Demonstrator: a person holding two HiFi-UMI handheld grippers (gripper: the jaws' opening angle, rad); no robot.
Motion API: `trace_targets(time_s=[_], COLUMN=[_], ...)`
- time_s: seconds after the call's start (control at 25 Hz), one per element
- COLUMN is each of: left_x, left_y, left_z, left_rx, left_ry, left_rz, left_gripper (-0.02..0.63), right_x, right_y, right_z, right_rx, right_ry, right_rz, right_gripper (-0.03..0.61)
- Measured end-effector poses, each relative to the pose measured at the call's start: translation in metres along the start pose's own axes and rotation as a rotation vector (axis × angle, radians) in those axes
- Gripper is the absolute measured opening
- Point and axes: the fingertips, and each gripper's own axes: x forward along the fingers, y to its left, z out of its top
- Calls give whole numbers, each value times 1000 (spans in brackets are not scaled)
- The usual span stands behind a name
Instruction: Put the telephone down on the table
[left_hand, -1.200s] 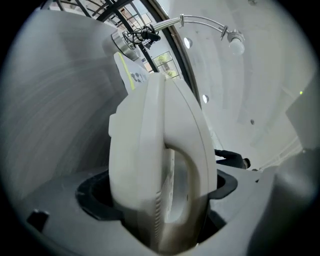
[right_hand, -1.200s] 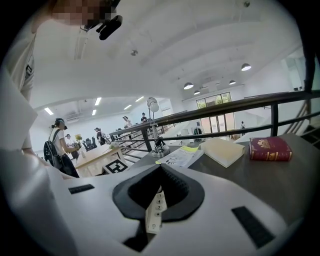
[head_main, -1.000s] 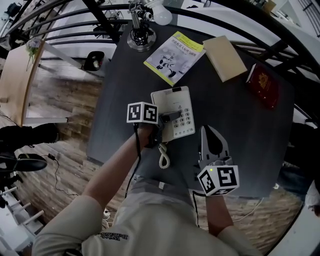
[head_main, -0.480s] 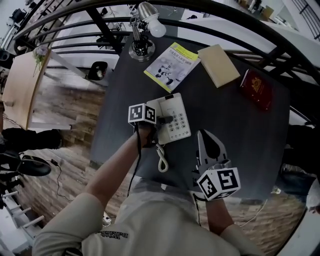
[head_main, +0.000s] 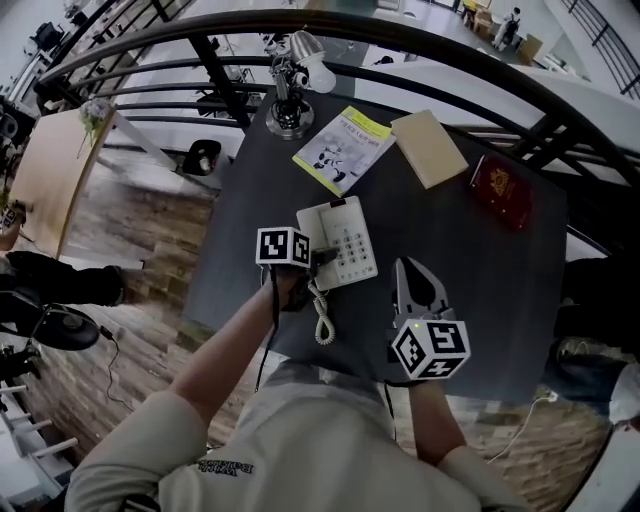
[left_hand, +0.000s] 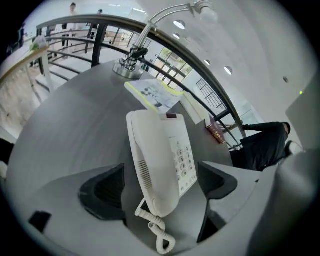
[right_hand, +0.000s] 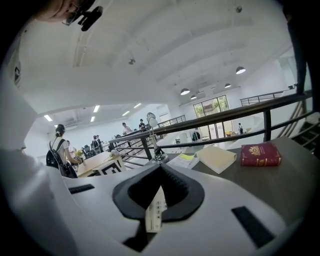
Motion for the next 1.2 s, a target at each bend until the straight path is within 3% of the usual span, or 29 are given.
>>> trace_targets(time_s=[0.32,0.44,0.6,0.72,0.84,0.96,1.2], left_x=[-100,-146,-201,-240,-265,-288,-335], left_y=[-52,-77,-112,-137,-160,-177,-211], left_z=[22,38,50,55,54,53,44], left_rx=[225,325,426,468,494,534,647], left_ry=[-254,-384,-549,-683,-757,-833,-992], left_rz=[20,42,43,45,7,2,-29], left_gripper=[461,329,275,137,133,49,5], right_x=[-10,-15,-29,-43,-56,-69,-93], right_y=[14,25,42,56,70,81,105], right_z=[34,53,80,104,125,140,157], right_rx=[-35,-64,-127,-185,-234,-259,-277], right_ry=[-65,-102,-150,-206,-257,-295,-373], right_rz=[4,9,6,5,6,7,45], right_gripper=[2,2,2,2,2,2,2])
